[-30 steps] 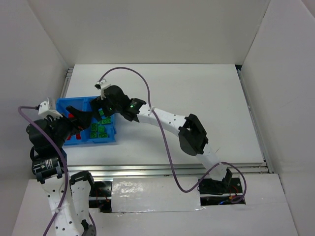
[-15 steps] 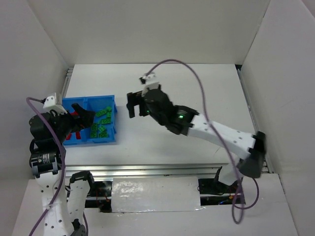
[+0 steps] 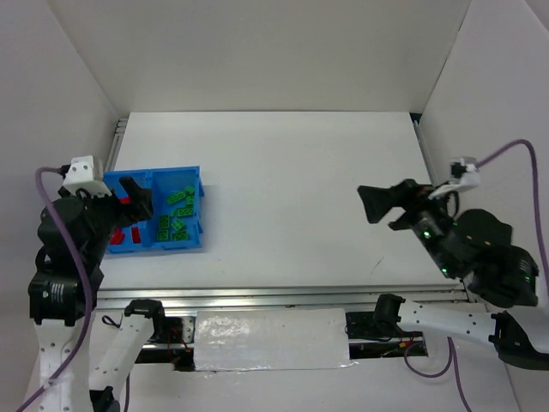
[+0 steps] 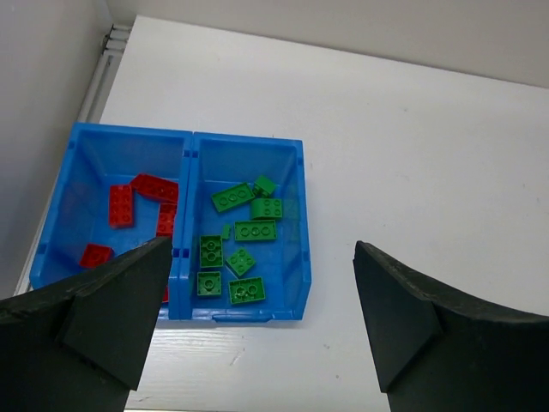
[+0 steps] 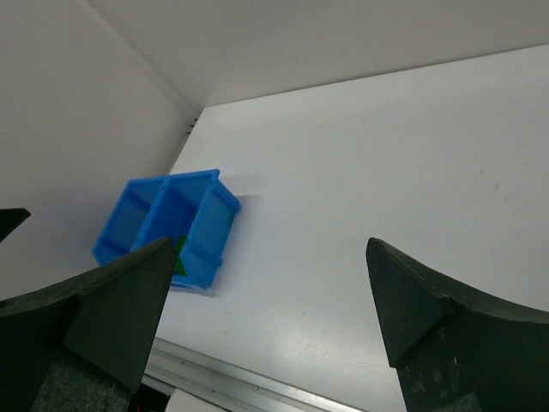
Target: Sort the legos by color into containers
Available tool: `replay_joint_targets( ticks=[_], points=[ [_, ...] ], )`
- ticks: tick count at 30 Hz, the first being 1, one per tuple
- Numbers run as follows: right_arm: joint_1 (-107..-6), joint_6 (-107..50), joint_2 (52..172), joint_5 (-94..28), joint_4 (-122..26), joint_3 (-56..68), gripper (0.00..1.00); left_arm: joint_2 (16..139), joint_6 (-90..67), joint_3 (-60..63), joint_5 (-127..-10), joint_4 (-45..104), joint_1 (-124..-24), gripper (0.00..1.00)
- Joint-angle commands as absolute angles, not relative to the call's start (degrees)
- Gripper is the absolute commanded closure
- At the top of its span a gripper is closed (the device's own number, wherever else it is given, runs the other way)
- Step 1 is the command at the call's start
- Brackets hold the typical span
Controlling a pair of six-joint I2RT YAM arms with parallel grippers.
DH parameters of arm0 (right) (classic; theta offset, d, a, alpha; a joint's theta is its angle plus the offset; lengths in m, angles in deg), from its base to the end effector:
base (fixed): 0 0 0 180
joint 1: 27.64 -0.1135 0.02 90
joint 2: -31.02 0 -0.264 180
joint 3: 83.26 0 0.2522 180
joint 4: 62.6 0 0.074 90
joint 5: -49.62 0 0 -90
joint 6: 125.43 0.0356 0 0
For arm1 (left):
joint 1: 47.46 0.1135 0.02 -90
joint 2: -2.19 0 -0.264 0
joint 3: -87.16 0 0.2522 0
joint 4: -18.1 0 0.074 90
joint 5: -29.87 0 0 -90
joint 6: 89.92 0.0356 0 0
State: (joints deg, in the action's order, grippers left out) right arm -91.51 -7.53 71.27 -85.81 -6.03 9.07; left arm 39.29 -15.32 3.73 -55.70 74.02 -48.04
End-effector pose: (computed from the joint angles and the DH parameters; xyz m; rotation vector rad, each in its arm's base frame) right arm 0.0546 0.0536 0.4753 0.0917 1.6544 0.5754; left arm 0.0916 0.0018 0.4369 -0.2806 1.7169 -0.1377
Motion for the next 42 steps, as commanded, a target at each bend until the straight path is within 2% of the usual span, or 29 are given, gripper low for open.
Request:
replay_joint_targets(
  ticks=[1, 6, 9, 12, 15, 42],
  points=[
    [-91.97, -5.12, 63.73, -85.82, 4.84, 7.76, 0.0, 32.45, -14.34, 3.69, -53.52, 75.02, -49.48, 0.0],
    [-91.97, -3.79, 54.16, -84.59, 10.48, 8.29, 0.0, 20.33, -16.44, 10.19, -60.2, 75.28, -49.83, 0.0],
    [-91.89, -3.09, 50.46, -84.15, 13.21, 8.55, 0.0, 15.91, -17.76, 13.19, -59.53, 78.68, -49.92, 0.0],
    [-91.89, -1.95, 48.35, -84.58, 15.67, 8.73, 0.0, 16.34, -20.49, 12.14, -53.03, 83.26, -49.83, 0.0],
    [-91.8, -0.72, 46.85, -84.76, 16.56, 7.15, 0.0, 16.25, -19.7, 11.87, -51.96, 83.11, -50.0, 0.0],
    [-91.8, 0.16, 44.38, -88.01, 12.16, -1.47, 0.0, 15.54, -20.49, 13.11, -52.22, 81.08, -50.0, 0.0]
  ],
)
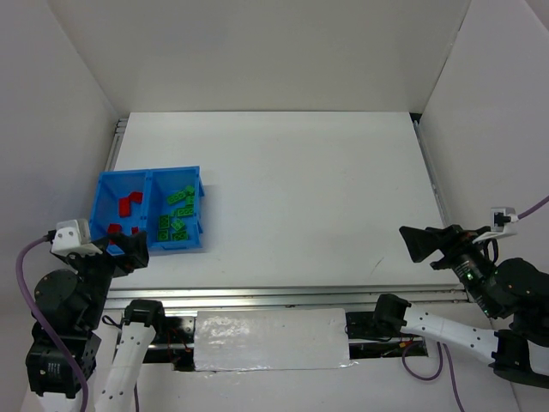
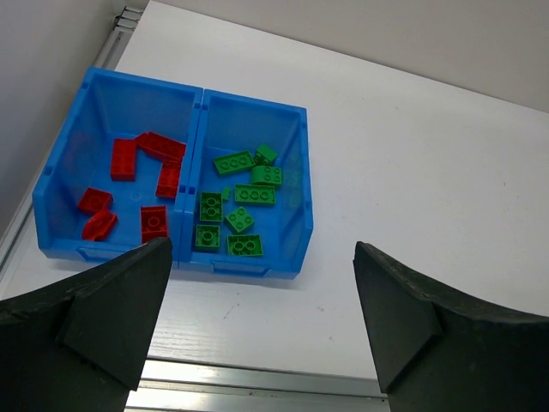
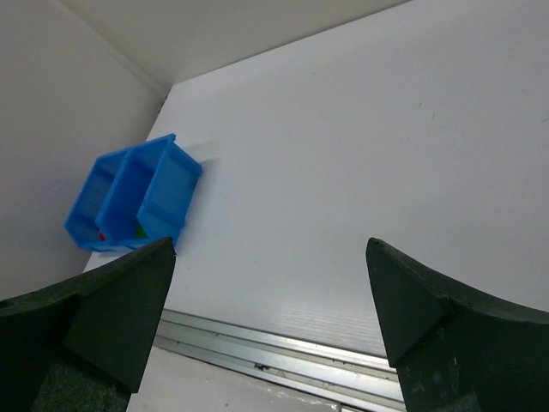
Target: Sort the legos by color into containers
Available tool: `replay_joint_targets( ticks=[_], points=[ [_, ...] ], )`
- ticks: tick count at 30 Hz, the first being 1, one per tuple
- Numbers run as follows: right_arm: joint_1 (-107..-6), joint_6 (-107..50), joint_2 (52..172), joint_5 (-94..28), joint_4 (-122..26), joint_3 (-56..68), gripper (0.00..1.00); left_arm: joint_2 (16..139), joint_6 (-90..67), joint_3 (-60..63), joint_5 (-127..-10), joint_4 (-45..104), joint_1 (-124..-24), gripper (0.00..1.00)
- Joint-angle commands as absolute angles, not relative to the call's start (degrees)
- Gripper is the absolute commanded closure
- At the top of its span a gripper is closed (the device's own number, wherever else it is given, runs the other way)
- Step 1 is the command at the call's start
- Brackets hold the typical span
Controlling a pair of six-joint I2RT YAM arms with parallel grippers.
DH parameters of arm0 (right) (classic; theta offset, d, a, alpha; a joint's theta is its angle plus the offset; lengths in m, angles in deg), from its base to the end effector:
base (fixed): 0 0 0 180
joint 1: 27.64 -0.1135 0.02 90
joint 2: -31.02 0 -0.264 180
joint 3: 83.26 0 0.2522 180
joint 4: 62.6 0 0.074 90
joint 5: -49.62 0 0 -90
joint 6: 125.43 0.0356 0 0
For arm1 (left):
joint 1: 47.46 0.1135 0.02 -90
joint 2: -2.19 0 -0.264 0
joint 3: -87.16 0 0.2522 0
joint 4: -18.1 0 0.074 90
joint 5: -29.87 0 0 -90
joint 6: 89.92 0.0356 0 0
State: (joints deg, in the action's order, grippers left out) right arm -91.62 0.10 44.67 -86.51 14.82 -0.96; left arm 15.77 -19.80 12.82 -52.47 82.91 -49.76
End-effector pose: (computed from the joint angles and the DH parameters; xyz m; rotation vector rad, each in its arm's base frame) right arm 0.0024 -0.0537 0.3956 0.1742 1.7050 0.6109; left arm -0.0042 0.0049 0.3878 -0.3519 1.6060 -0.1863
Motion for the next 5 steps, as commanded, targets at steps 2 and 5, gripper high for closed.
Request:
replay_joint_targets(
  ticks=[2, 5],
  points=[
    [-91.71, 0.16, 44.56, -87.92, 11.99, -1.64, 0.0, 15.55, -20.49, 13.11, -52.22, 81.0, -49.92, 0.0],
    [-91.71, 0.08, 44.91, -88.1, 11.81, -1.73, 0.0, 15.55, -20.58, 13.11, -52.13, 81.0, -50.0, 0.01]
  ],
)
